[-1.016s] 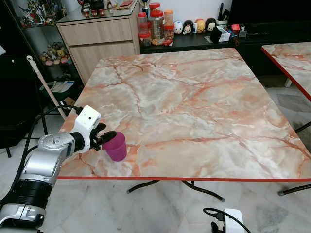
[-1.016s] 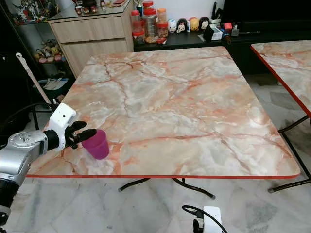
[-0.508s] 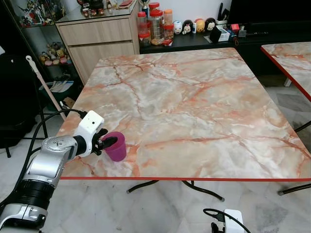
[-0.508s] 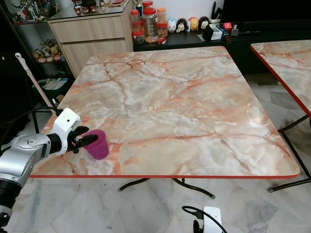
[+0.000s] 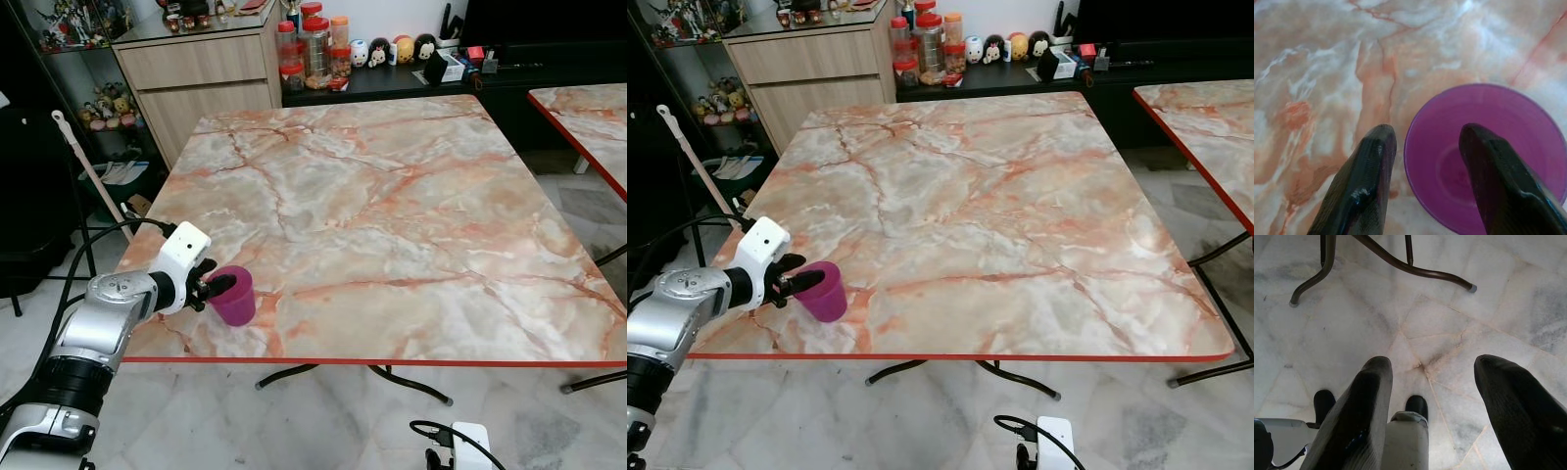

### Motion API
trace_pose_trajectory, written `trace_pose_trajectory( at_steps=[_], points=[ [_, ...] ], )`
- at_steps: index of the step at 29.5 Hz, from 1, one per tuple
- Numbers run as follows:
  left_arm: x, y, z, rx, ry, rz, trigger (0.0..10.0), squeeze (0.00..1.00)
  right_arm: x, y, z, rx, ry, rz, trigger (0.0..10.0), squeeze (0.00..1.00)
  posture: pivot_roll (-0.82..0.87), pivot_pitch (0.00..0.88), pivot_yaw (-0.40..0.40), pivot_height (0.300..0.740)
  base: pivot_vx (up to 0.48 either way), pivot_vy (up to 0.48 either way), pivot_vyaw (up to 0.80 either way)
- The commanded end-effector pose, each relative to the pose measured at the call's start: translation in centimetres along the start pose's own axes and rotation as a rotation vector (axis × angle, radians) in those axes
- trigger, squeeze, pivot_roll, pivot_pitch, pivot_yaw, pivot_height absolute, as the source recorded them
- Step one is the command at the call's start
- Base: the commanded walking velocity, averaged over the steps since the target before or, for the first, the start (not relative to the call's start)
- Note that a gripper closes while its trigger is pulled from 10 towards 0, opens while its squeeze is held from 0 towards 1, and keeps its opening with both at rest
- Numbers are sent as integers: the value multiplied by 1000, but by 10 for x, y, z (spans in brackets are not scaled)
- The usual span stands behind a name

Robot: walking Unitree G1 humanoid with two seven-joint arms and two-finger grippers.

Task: Setting the table

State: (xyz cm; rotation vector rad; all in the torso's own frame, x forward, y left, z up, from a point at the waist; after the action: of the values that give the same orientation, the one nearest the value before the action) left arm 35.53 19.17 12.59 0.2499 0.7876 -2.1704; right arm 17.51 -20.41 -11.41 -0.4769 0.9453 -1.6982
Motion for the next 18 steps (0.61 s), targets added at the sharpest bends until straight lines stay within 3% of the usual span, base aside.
trace_pose_trajectory(
  at_steps=[1,5,6,7,8,9,10,18],
  points=[
    [-4,1,1,-14,23,5,10000,0,-3,1,0,-1,16,3,10000,0,-31,0,90,740,0,0,0],
    [-4,1,0,-22,28,6,9412,0,-3,1,0,0,17,3,10000,0,-31,0,90,740,0,0,0],
    [-4,1,-2,-27,24,8,4980,0,-4,1,0,1,19,2,10000,0,-31,0,91,740,0,0,0],
    [-4,1,-3,-28,22,7,2000,0,-4,1,0,1,18,2,10000,0,-31,0,91,740,0,0,0],
    [-4,1,-4,-28,22,7,1059,0,-4,1,0,1,18,2,10000,0,-30,0,91,740,0,0,0],
    [-4,1,-4,-28,22,8,1059,0,-4,1,0,1,19,3,10000,0,-30,0,91,740,0,0,0],
    [-4,1,-4,-28,21,9,0,0,-4,1,0,1,20,2,10000,0,-30,0,91,740,0,0,0],
    [-5,1,-4,-28,20,14,0,0,-5,1,0,0,20,4,10000,0,-29,0,91,740,0,0,0]
  ],
)
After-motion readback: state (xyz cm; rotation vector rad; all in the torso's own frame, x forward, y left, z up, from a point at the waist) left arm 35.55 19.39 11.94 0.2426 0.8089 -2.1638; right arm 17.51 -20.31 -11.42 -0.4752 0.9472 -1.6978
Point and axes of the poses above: a point about 5 cm out from each wrist's last joint towards the gripper, its own y axis pointing out of the wrist towards the gripper, its own z axis along the axis of the wrist's last joint, x = y × z, the point moved 3 cm from there along y, pointing out of the wrist towards the gripper, and after that the axes turned 15 degrees about y, right-handed, at the moved point
